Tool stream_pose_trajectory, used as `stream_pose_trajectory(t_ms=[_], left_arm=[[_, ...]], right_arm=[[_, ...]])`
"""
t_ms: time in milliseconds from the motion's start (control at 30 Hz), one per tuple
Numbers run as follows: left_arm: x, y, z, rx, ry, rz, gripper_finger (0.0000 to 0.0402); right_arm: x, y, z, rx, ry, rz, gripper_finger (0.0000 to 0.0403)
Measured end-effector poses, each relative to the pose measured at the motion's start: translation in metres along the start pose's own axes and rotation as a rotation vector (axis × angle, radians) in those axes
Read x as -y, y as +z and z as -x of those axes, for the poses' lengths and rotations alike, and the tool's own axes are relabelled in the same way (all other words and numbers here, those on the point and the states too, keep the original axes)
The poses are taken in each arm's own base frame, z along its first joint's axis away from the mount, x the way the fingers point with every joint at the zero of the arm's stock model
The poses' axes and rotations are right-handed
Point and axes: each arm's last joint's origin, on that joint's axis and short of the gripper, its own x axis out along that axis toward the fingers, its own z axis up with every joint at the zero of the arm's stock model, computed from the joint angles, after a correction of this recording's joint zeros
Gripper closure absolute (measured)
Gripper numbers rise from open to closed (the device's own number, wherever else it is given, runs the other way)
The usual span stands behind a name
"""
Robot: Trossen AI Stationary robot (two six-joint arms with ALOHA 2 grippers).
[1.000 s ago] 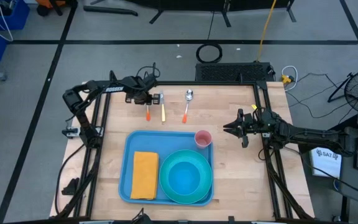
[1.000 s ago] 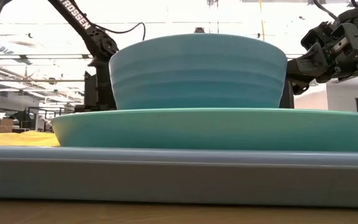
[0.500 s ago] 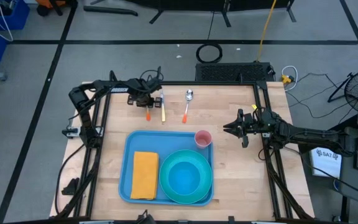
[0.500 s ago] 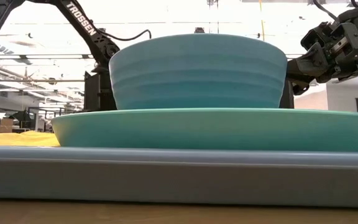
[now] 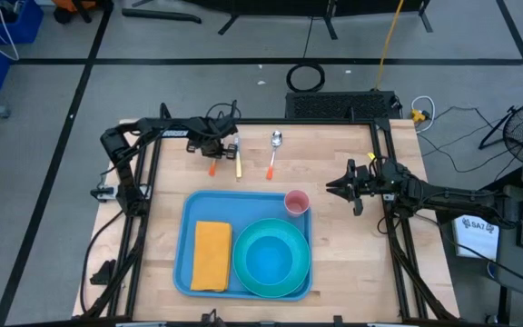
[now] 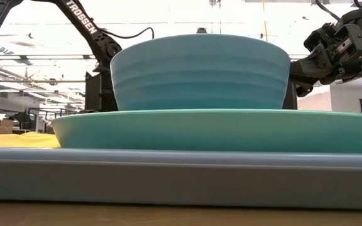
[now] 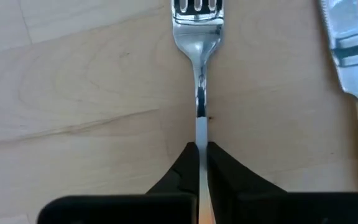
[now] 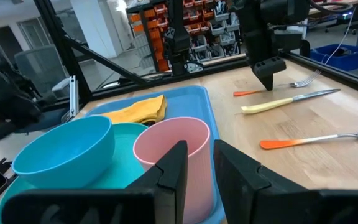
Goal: Set up tray
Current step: Put the orange fork on the yellow napkin
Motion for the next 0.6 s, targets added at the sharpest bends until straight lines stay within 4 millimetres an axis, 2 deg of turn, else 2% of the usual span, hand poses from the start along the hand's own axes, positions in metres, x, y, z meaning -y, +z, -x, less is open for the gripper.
stream_pose_trajectory(t_ms=[100,200,333,433,600], left_arm=[[0.001,-0.005,0.018,0.034,-0.032,-0.035,0.0391],[0.006,-0.012,0.049,0.115,-0.100,-0.076,0.0391],[0.014,-0.037,0.090,0.197,-0.198,-0.139,0.0391],[0.023,-0.071,0.122,0.239,-0.279,-0.196,0.0391],[0.030,-0.148,0.160,0.242,-0.362,-0.234,0.0391]], right_arm=[[0.000,0.000,0.000,-0.002,-0.001,0.004,0.0335],[0.000,0.000,0.000,-0.003,0.000,0.005,0.0335],[0.000,0.000,0.000,-0.003,-0.001,0.008,0.0335],[0.000,0.000,0.000,-0.004,-0.001,0.008,0.0335],[0.000,0.000,0.000,-0.004,-0.001,0.009,0.0335]])
